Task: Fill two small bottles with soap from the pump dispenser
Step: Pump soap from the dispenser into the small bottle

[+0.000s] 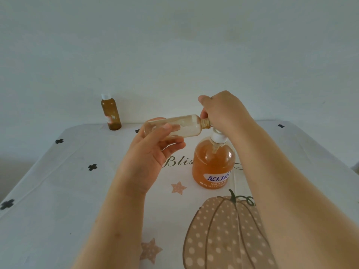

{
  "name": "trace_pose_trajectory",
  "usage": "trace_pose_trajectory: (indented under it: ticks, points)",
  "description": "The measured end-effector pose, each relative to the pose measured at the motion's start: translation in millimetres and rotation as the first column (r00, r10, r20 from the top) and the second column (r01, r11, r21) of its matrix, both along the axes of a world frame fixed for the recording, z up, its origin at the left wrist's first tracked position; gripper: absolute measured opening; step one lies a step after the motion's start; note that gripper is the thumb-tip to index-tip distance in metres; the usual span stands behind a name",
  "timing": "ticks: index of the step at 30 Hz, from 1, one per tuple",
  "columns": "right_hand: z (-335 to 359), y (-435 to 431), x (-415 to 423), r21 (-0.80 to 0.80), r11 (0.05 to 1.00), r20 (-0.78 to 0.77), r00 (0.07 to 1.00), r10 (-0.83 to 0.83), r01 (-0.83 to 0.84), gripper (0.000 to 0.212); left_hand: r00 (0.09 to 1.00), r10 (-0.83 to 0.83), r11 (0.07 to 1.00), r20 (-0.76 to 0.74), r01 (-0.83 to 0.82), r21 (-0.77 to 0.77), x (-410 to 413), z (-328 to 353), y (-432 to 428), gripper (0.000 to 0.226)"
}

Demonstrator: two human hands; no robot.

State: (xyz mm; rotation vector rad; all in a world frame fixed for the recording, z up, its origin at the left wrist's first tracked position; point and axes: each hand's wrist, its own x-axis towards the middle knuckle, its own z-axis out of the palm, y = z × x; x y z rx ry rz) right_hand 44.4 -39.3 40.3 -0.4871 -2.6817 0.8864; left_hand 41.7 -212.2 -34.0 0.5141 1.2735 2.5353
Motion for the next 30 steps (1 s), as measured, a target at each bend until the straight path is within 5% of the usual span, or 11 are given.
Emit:
trace_pose_trajectory:
  ticks: [30]
  points:
    - [13, -3, -2, -0.019, 0.998, 0.079, 0.995, -0.055, 0.056, 0.044, 0.999, -0.037, 0.999, -0.012, 0.037, 0.017, 8, 3, -2, 0.034]
